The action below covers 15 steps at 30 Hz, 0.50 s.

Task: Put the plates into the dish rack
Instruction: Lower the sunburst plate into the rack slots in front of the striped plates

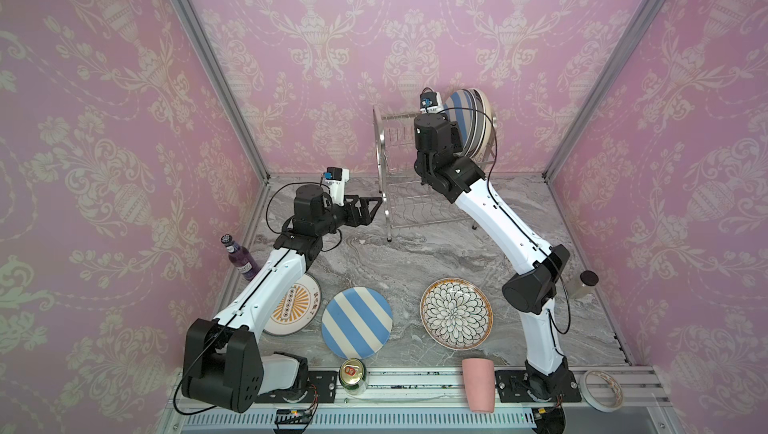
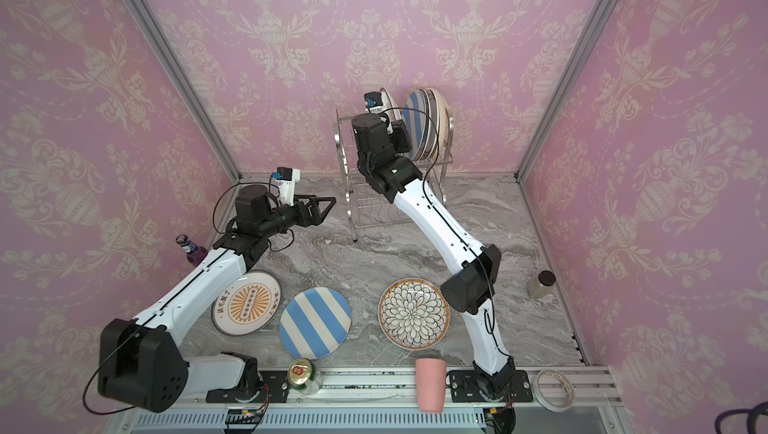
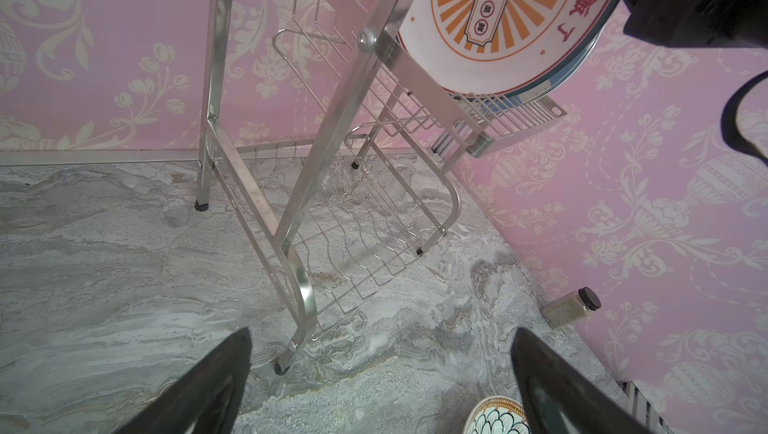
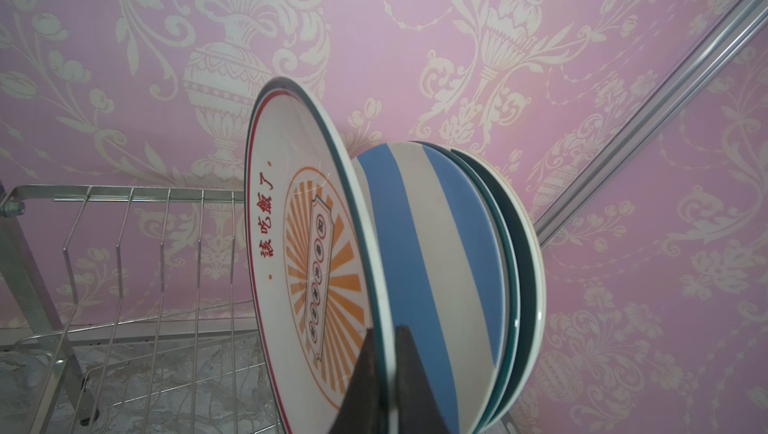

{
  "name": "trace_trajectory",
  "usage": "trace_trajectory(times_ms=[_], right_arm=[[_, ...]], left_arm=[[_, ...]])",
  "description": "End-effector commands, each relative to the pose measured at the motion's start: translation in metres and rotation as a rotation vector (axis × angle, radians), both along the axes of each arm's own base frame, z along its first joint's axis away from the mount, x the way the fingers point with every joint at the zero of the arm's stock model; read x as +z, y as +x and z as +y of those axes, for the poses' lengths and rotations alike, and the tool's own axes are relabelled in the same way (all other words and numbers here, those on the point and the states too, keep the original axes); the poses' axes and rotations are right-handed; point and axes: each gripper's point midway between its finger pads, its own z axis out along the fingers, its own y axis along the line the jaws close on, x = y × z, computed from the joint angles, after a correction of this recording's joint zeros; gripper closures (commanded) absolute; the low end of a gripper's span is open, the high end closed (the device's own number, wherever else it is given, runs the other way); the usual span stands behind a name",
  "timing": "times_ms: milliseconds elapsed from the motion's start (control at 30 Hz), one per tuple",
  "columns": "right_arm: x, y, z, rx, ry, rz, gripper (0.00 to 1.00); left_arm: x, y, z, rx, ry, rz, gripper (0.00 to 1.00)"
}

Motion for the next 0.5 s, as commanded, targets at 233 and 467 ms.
trace_trajectory(times_ms=[233, 467], right_arm=[[0.021, -0.001, -0.021, -0.047, 0.080, -0.078, 1.00], [0.015, 0.008, -0.026, -0.065, 0.087, -0.081, 1.00]], left_arm=[[0.003, -0.007, 0.000, -0.019, 0.011, -0.015, 0.01], [-0.001, -0.004, 0.002, -0.011, 0.034, -0.009, 0.01]])
